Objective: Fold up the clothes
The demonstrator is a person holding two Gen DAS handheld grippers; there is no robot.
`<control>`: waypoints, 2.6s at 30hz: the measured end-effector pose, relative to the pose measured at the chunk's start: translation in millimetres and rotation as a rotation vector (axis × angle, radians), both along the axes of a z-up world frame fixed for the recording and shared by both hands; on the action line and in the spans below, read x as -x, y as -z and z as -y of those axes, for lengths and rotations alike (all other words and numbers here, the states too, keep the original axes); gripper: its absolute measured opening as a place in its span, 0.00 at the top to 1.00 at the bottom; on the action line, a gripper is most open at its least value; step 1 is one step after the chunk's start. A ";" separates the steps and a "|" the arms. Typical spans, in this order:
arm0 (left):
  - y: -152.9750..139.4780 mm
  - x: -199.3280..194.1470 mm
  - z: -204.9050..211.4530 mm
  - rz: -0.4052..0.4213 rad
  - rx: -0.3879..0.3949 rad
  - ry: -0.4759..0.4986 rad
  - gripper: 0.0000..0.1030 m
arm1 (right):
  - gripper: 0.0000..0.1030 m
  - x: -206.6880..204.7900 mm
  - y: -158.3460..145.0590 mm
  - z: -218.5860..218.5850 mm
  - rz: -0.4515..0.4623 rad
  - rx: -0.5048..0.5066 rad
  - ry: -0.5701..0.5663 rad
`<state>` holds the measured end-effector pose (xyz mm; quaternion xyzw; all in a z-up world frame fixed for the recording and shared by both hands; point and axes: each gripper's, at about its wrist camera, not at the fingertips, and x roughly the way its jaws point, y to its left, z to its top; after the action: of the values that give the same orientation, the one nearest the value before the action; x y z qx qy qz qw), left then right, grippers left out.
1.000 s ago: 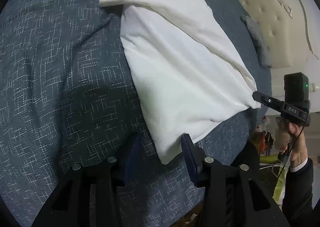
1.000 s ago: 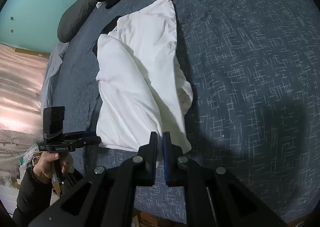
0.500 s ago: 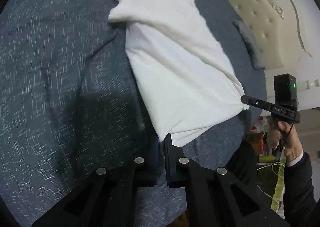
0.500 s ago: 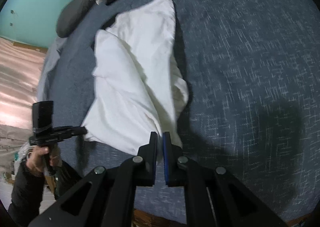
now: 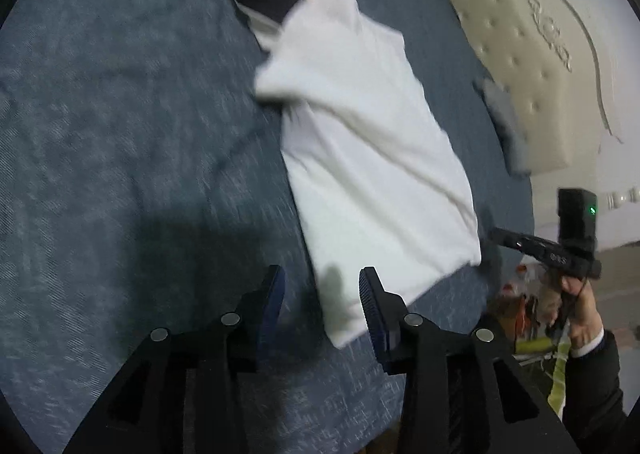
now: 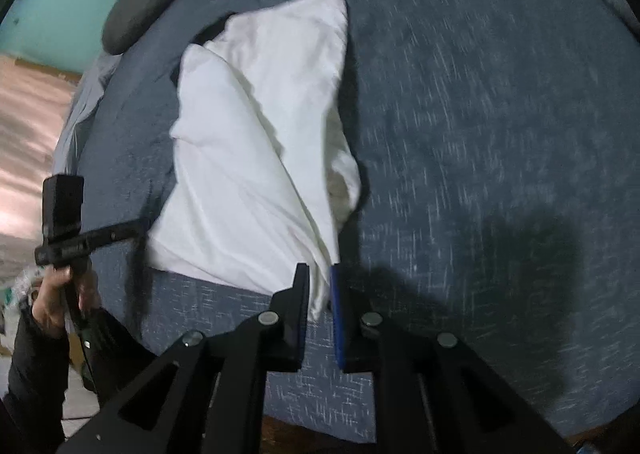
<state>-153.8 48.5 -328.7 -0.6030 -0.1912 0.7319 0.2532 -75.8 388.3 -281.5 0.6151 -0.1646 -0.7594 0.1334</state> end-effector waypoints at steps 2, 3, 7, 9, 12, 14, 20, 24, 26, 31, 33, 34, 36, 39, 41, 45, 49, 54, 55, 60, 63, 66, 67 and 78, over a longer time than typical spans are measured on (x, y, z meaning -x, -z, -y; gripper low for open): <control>-5.2 6.1 10.0 -0.019 0.001 -0.024 0.56 | 0.90 6.6 -15.8 5.6 -0.047 -0.019 -0.020; -8.2 10.8 16.3 -0.027 0.005 -0.040 0.55 | 0.90 10.4 -22.8 9.1 -0.070 -0.026 -0.031; -18.4 26.6 50.5 -0.072 0.013 -0.131 0.52 | 0.72 40.4 -35.8 44.5 -0.138 -0.057 -0.102; -17.6 30.1 50.4 -0.096 0.019 -0.168 0.52 | 0.71 52.8 -34.3 63.0 -0.153 -0.083 -0.129; -14.2 35.7 52.3 -0.119 0.027 -0.199 0.52 | 0.71 70.8 -25.9 91.8 -0.174 -0.108 -0.181; -12.4 39.3 61.0 -0.124 0.034 -0.210 0.52 | 0.71 83.1 -15.1 115.6 -0.167 -0.127 -0.217; -3.3 45.4 81.6 -0.129 0.051 -0.233 0.52 | 0.71 106.7 8.6 157.1 -0.163 -0.170 -0.263; 2.3 46.6 92.2 -0.135 0.047 -0.259 0.52 | 0.72 113.3 13.4 174.8 -0.179 -0.183 -0.302; 5.1 47.2 97.3 -0.137 0.044 -0.272 0.52 | 0.71 116.0 12.2 184.2 -0.205 -0.184 -0.327; 4.5 44.6 95.6 -0.162 0.035 -0.271 0.52 | 0.67 119.1 14.6 210.7 -0.247 -0.265 -0.412; 4.8 42.7 94.8 -0.174 0.041 -0.273 0.52 | 0.66 121.8 19.5 217.7 -0.239 -0.277 -0.434; 5.5 41.4 94.8 -0.181 0.046 -0.276 0.52 | 0.66 123.0 22.4 221.7 -0.234 -0.285 -0.447; 8.0 38.8 96.0 -0.184 0.045 -0.282 0.52 | 0.66 125.0 28.3 227.0 -0.222 -0.306 -0.473; 13.8 35.7 96.7 -0.179 0.046 -0.280 0.52 | 0.66 128.9 33.3 227.3 -0.226 -0.319 -0.477; 18.8 34.6 97.9 -0.169 0.034 -0.285 0.52 | 0.66 132.5 34.3 221.1 -0.229 -0.295 -0.453; 27.8 31.9 99.2 -0.157 0.025 -0.291 0.52 | 0.87 140.9 35.6 203.8 -0.218 -0.247 -0.369; 29.7 29.9 101.3 -0.159 0.024 -0.293 0.52 | 0.95 147.0 30.5 187.9 -0.232 -0.203 -0.318; 28.3 29.0 105.6 -0.167 0.018 -0.300 0.52 | 0.96 156.1 14.6 167.7 -0.268 -0.150 -0.255; 28.6 28.7 106.3 -0.167 0.016 -0.302 0.52 | 0.96 159.0 10.6 162.1 -0.279 -0.150 -0.242; 32.0 28.9 108.5 -0.160 0.012 -0.304 0.52 | 0.96 178.7 -0.7 126.7 -0.295 -0.118 -0.143; 33.3 27.6 108.9 -0.161 0.013 -0.301 0.52 | 0.96 189.6 0.6 101.6 -0.297 -0.105 -0.068; 34.4 26.2 109.9 -0.160 0.013 -0.300 0.52 | 0.96 204.5 3.3 71.1 -0.285 -0.094 0.009; 34.7 26.5 110.0 -0.161 0.014 -0.300 0.52 | 0.96 210.4 6.1 60.9 -0.275 -0.081 0.038; 36.9 30.3 107.0 -0.161 0.022 -0.293 0.52 | 0.96 223.7 38.5 27.4 -0.176 -0.030 0.178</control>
<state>-184.1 -58.6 -365.6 -0.5107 -0.2483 0.8090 0.1515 -299.5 360.9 -320.0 0.5311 -0.1948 -0.8217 0.0699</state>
